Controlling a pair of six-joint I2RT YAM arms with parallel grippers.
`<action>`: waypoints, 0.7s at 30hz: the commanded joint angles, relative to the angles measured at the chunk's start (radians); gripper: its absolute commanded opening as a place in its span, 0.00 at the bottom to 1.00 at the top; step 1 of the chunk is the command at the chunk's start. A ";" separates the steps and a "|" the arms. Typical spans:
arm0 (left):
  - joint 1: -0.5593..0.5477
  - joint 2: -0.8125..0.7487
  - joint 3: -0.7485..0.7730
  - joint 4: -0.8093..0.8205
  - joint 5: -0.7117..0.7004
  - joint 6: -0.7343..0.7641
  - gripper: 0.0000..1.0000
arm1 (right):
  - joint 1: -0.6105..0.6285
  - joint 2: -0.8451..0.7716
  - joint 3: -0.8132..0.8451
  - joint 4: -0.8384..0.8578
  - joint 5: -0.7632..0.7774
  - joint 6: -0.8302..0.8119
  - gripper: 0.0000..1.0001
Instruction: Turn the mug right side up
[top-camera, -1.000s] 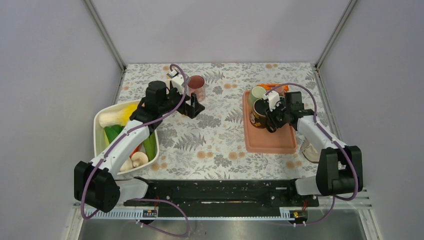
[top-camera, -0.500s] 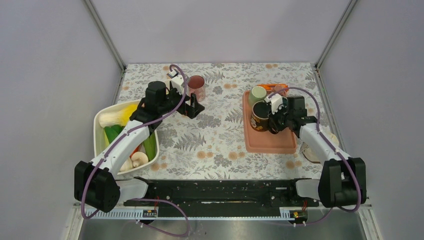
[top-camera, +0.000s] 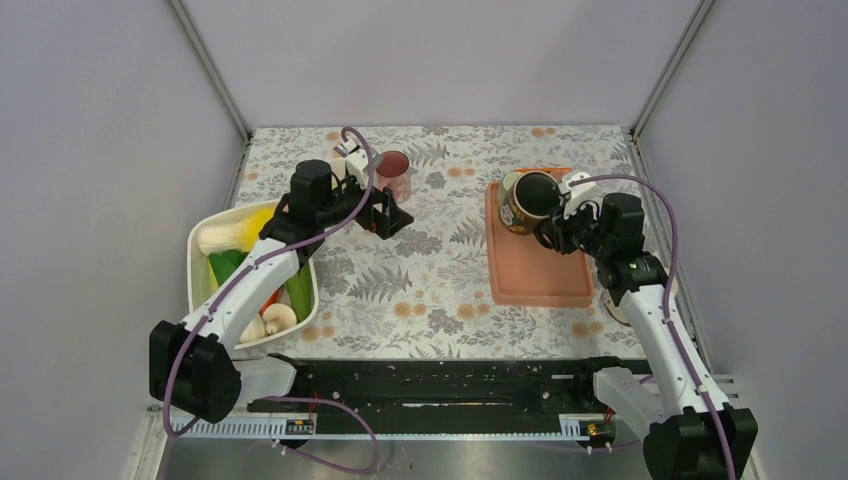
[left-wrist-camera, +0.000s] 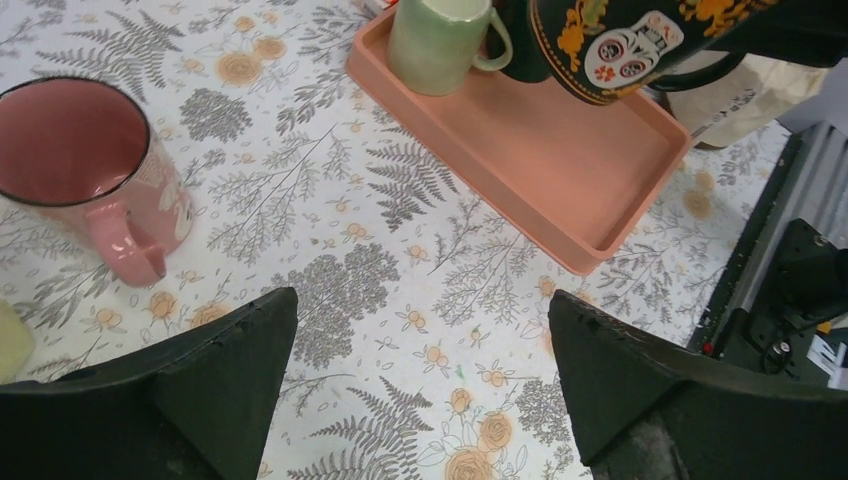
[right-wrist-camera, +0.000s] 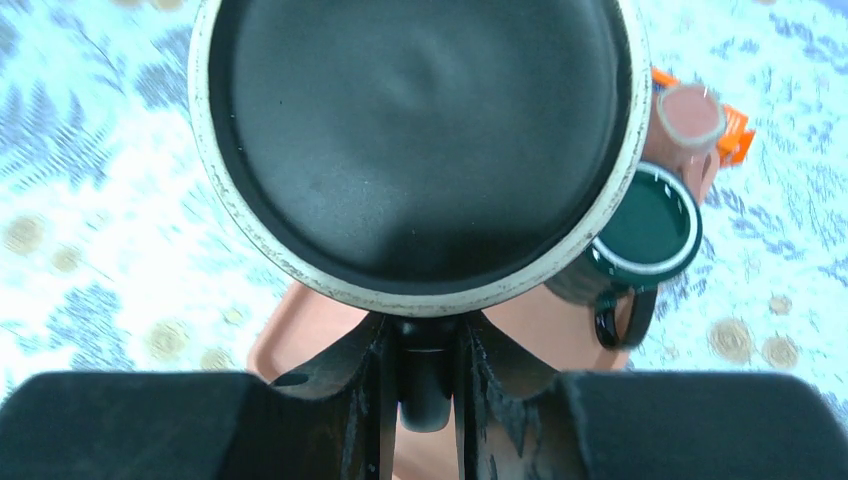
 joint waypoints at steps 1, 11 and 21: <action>0.005 0.021 0.098 0.052 0.140 0.007 0.99 | -0.002 -0.053 0.161 0.285 -0.129 0.208 0.00; 0.000 0.117 0.034 0.577 0.433 -0.448 0.99 | -0.001 0.013 0.236 0.667 -0.353 0.780 0.00; -0.023 0.258 -0.095 1.212 0.457 -0.901 0.99 | 0.077 0.144 0.219 1.043 -0.430 1.194 0.00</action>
